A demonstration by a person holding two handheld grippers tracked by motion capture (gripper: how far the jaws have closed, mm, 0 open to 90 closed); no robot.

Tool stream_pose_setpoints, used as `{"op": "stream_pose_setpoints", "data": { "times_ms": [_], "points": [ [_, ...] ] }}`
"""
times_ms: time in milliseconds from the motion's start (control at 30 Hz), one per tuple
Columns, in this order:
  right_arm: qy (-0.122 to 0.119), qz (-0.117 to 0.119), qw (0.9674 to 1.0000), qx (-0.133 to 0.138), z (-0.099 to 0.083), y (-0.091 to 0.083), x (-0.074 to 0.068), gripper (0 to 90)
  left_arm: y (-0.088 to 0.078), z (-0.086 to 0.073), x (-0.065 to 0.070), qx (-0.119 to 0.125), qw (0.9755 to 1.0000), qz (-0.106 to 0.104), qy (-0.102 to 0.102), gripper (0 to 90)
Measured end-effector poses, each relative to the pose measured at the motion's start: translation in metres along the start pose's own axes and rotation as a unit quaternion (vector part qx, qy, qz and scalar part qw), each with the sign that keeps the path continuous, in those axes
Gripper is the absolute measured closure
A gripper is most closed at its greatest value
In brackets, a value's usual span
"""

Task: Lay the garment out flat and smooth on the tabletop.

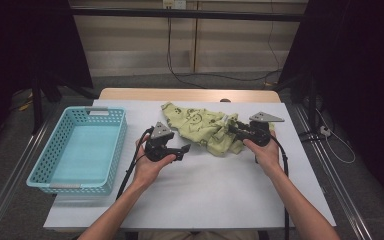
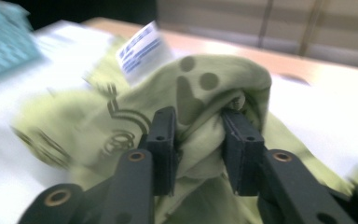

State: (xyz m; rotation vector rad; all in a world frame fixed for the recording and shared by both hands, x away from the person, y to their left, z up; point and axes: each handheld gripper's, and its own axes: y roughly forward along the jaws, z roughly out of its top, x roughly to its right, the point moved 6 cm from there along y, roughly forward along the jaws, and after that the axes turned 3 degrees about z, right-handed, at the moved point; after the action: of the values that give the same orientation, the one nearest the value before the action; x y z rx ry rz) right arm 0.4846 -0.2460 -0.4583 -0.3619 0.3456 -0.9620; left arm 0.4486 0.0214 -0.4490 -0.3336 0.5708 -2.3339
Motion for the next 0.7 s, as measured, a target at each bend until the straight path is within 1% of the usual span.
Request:
{"op": "stream_pose_setpoints", "data": {
  "times_ms": [33,67,100,133,167,200,267,333,367,400,467,500,533,600,633,700],
  "points": [
    [0.003,-0.009,0.9999,-0.011,-0.005,0.001,0.004,60.5,0.0,0.0,0.0,-0.003,1.0,-0.001,0.002,21.8],
    [0.005,-0.013,0.9997,-0.018,-0.009,0.001,0.007,59.4,0.0,0.0,0.001,-0.001,1.0,-0.001,-0.002,21.2],
    [0.006,-0.018,0.9996,-0.019,-0.011,0.0,0.01,56.8,0.001,-0.001,0.001,-0.001,1.0,0.0,0.0,20.4],
    [0.004,-0.024,0.9994,-0.022,-0.012,-0.001,0.013,51.7,0.001,-0.001,0.001,-0.004,1.0,0.002,0.0,19.4],
    [0.008,-0.029,0.9993,-0.023,-0.013,-0.003,0.014,47.7,0.001,-0.001,0.001,-0.007,1.0,0.002,0.002,18.6],
    [0.006,-0.027,0.9994,-0.02,-0.012,-0.006,0.015,46.5,0.002,-0.001,0.002,-0.006,1.0,0.002,-0.001,18.4],
    [0.002,-0.026,0.9996,-0.011,-0.01,-0.014,0.014,44.6,0.002,-0.001,0.003,-0.003,1.0,-0.001,-0.001,18.3],
    [-0.006,-0.021,0.9998,-0.001,-0.009,-0.023,0.009,42.0,0.003,-0.002,0.003,-0.003,1.0,-0.002,-0.001,18.3],
    [-0.013,-0.018,0.9998,0.001,-0.008,-0.028,0.004,41.1,0.003,-0.002,0.003,-0.004,1.0,-0.002,-0.002,18.3],
    [-0.022,-0.016,0.9996,0.004,-0.009,-0.033,-0.002,42.3,0.003,-0.002,0.003,-0.006,1.0,-0.002,-0.004,18.3],
    [-0.047,0.006,0.9989,0.007,-0.011,-0.038,-0.017,46.1,0.003,-0.002,0.004,-0.007,1.0,-0.002,-0.004,18.3],
    [-0.058,0.013,0.9982,-0.001,-0.013,-0.039,-0.023,46.2,0.004,-0.002,0.004,-0.006,1.0,-0.003,-0.001,18.3],
    [-0.067,0.02,0.9975,-0.004,-0.015,-0.038,-0.029,46.3,0.004,-0.002,0.004,-0.006,1.0,-0.004,0.0,18.3],
    [-0.076,0.034,0.9963,-0.017,-0.019,-0.031,-0.035,45.9,0.004,-0.002,0.005,-0.007,1.0,-0.004,0.005,18.2],
    [-0.08,0.035,0.9959,-0.024,-0.022,-0.027,-0.037,45.7,0.004,-0.002,0.005,-0.008,0.9999,-0.005,0.006,18.0],
    [-0.088,0.031,0.9945,-0.049,-0.029,-0.016,-0.036,43.4,0.004,-0.003,0.005,-0.009,0.9999,-0.005,0.008,17.8]
  ]
}}
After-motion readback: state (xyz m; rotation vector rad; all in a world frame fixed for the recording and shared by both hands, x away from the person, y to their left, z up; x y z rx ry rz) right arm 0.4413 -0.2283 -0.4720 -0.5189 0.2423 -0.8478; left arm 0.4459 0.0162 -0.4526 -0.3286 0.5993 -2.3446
